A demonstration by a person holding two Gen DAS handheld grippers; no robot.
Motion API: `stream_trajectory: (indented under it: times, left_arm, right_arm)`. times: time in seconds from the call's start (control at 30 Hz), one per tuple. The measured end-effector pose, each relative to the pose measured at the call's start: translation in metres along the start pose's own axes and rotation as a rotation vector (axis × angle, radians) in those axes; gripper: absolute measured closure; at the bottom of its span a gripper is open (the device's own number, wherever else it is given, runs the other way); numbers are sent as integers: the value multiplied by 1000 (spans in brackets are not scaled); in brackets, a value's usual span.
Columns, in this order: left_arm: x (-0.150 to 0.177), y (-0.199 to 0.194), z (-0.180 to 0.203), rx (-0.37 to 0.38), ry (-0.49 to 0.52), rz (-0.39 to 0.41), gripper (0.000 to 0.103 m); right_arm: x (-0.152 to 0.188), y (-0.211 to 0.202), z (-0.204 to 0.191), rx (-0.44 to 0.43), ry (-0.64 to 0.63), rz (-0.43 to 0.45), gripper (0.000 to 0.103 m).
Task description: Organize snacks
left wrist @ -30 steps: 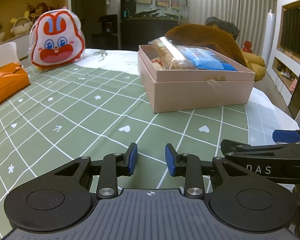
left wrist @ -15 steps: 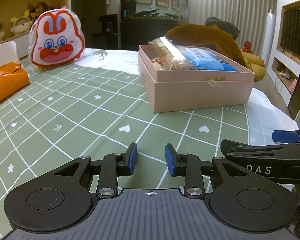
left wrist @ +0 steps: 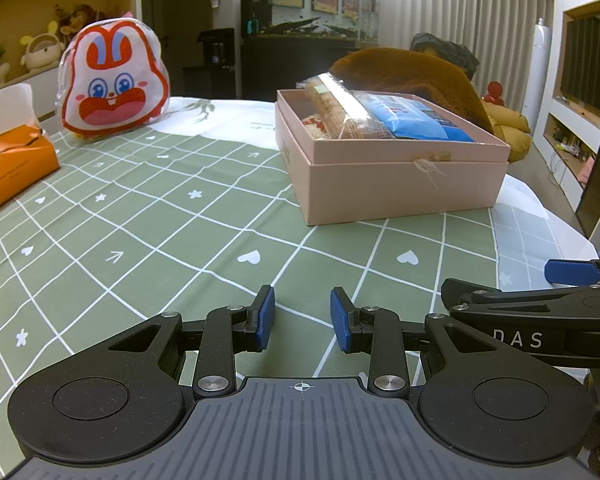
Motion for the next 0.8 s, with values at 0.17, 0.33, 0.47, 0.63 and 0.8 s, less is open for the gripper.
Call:
stream_trajectory:
  times: [0.17,0.33,0.47,0.63,0.8]
  left_arm:
    - [0,0,0,0,0,0,68]
    - [0,0,0,1,0,0,68]
    - [0,0,0,1,-1,0,68]
    - [0,0,0,1,-1,1,68]
    - [0,0,0,-15,3,3,70]
  right_arm:
    - [0,0,0,0,0,0,0]
    - [0,0,0,0,0,0,0]
    - [0,0,0,0,0,0,0]
    - [0,0,0,0,1,0,0]
    - [0,0,0,0,1,0,0]
Point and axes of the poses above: each gripper's, at about its wrist camera, not at the fingertips, and y roughly the way its jaws point, z to its right, x to its underside, the point moved 5 cm from there along y, roughly the way its jaws point, and after that the axes turned 4 degrees about z, right-handed, at the moved point
